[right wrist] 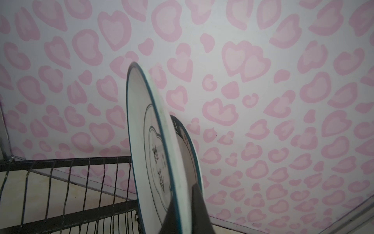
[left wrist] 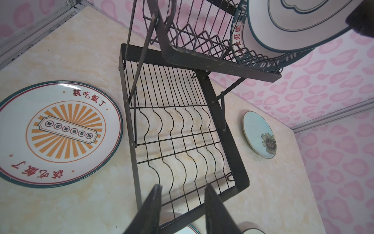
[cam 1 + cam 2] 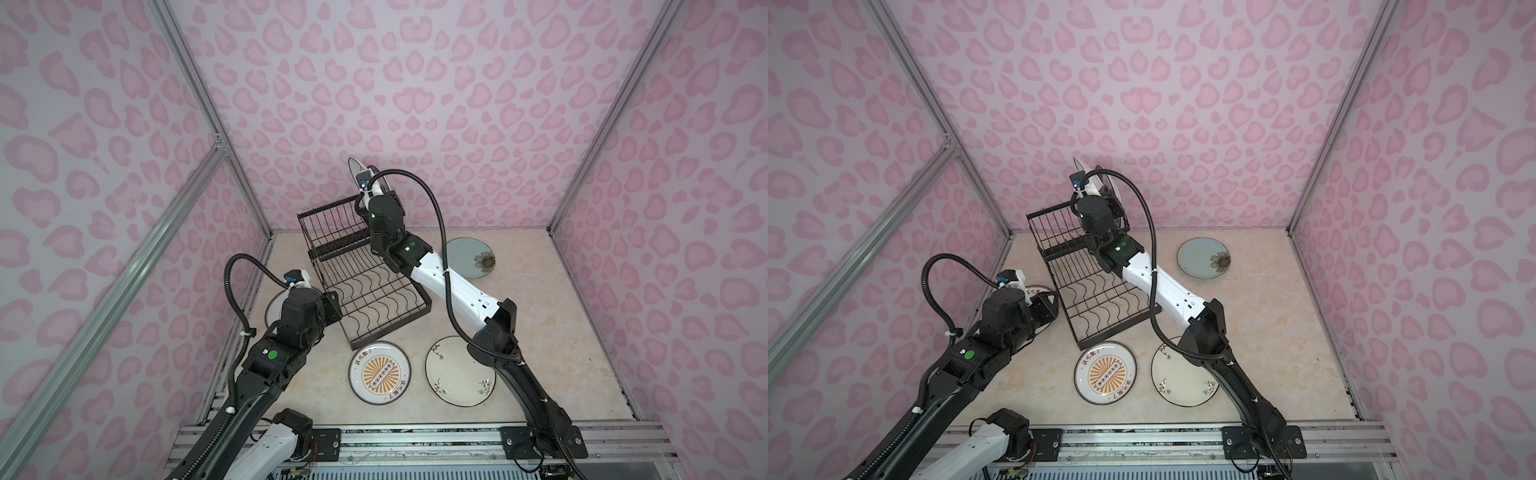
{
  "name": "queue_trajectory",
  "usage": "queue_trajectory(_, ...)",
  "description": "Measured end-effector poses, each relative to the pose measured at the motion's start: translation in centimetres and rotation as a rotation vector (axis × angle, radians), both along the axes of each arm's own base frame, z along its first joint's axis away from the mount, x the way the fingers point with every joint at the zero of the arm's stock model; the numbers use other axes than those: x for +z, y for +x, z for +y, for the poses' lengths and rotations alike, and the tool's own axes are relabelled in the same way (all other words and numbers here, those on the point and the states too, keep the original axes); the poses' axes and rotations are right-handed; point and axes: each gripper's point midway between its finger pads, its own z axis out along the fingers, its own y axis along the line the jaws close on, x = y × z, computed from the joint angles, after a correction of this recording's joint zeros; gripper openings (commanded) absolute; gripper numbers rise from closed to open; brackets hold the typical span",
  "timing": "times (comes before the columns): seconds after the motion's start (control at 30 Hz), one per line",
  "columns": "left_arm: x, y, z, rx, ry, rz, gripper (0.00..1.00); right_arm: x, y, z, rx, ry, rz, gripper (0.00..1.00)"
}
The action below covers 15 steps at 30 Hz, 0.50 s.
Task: Load plates into a dish rack
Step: Place the plate on the dish rack.
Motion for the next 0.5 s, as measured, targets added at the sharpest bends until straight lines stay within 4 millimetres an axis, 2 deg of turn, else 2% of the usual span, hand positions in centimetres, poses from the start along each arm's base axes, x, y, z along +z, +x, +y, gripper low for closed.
queue_trajectory(0.2,0.16,-0.37,0.27,0.002,0.009,-0.003,0.39,-0.98,0.66,0.14,-0.007,0.000,-0.001,0.00)
queue_trajectory(0.5,-0.14,-0.29,0.44,0.005,0.028,0.006,0.39,-1.14,0.87,0.20,-0.015,0.010,-0.012,0.00)
